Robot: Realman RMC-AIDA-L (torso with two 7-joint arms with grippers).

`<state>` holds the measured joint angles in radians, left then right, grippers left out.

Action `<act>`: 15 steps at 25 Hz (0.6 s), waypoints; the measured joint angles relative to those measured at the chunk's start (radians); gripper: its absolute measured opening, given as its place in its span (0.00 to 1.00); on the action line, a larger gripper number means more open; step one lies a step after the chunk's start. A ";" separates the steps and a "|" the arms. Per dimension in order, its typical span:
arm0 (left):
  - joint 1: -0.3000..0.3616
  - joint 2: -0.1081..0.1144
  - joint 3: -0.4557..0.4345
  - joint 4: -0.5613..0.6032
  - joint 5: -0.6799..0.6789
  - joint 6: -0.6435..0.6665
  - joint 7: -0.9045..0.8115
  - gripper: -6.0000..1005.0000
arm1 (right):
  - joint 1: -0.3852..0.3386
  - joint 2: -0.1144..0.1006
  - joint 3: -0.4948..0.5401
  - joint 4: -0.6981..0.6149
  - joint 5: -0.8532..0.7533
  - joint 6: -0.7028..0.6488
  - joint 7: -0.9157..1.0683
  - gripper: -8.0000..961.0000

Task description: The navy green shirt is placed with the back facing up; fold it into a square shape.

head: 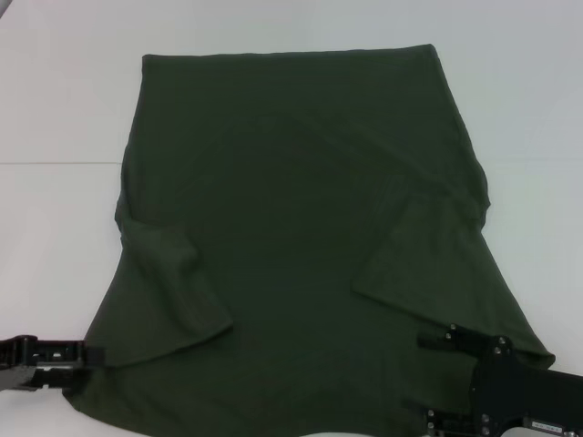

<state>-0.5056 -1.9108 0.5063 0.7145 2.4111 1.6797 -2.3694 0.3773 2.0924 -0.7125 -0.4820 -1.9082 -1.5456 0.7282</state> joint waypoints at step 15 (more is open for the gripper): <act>-0.052 -0.006 0.008 0.006 0.149 -0.089 -0.118 0.86 | 0.005 -0.003 -0.036 0.000 0.000 0.006 0.006 0.86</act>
<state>-0.5573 -1.9165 0.5141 0.7207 2.5604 1.5910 -2.4878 0.3821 2.0892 -0.7483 -0.4815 -1.9082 -1.5399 0.7341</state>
